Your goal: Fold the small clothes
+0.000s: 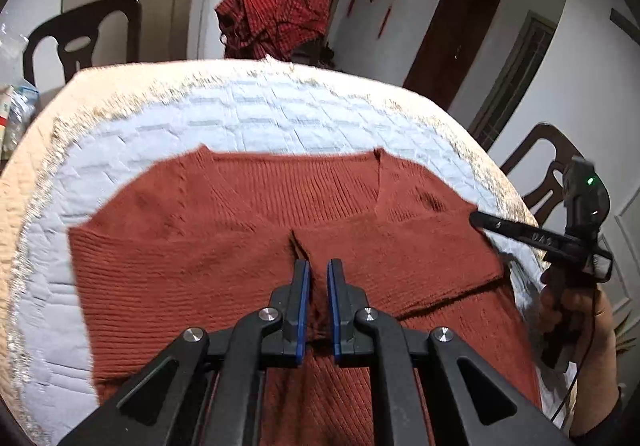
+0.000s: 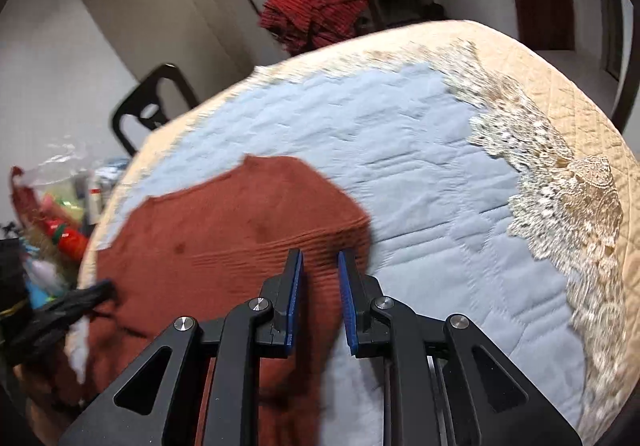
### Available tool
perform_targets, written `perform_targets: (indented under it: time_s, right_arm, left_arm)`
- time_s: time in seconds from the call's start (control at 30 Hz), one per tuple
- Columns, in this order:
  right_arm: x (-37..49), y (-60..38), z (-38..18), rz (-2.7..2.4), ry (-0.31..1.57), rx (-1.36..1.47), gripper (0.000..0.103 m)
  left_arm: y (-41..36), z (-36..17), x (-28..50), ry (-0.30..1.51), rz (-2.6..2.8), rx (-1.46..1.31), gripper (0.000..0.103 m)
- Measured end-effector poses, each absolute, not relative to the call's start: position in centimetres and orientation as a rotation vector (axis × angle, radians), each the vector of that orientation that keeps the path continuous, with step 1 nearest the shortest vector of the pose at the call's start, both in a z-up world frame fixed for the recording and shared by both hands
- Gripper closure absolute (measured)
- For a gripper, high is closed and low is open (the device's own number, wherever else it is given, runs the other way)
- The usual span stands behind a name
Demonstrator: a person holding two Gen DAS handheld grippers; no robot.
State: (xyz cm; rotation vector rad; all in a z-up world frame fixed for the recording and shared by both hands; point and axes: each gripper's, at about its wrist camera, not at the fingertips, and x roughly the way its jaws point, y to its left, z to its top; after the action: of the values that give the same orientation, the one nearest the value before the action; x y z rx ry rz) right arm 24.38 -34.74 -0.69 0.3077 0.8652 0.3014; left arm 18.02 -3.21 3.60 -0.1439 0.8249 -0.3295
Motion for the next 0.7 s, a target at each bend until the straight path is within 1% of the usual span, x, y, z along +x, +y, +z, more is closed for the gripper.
perform_targets:
  time_s: [0.17, 0.33, 0.4, 0.43, 0.5, 0.6, 0.7]
  right_arm:
    - [23.3, -34.7, 0.5, 0.31, 0.835, 0.293, 0.084]
    - [20.0, -33.6, 1.0, 0.36, 0.842, 0.238, 0.084]
    - [18.8, -33.2, 0.4, 0.373, 0.868, 0.208, 0.084]
    - [18.4, -32.9, -0.1, 0.367, 0.883, 0.171, 0.085]
    - [18.0, -32.8, -0.5, 0.36, 0.867, 0.126, 0.085]
    - [18.4, -33.1, -0.3, 0.332, 0.884, 0.142, 0.085]
    - [17.2, -32.4, 0.5, 0.333, 0.858, 0.09, 0.085]
  left_arm:
    - [-4.6, 4.6, 18.7, 0.802, -0.361, -0.126, 0.092]
    - [-6.1, 2.1, 18.7, 0.888, -0.398, -0.097, 0.092]
    - [-6.2, 0.9, 18.2, 0.902, -0.405, -0.079, 0.092]
    - [-6.1, 0.9, 17.9, 0.881, -0.411, -0.08, 0.091]
    - [-5.9, 1.0, 17.9, 0.884, -0.411, -0.092, 0.092]
    - [-5.5, 1.5, 17.3, 0.887, -0.4, -0.098, 0.091]
    - [-4.7, 1.5, 15.9, 0.873, -0.393, -0.074, 0.09]
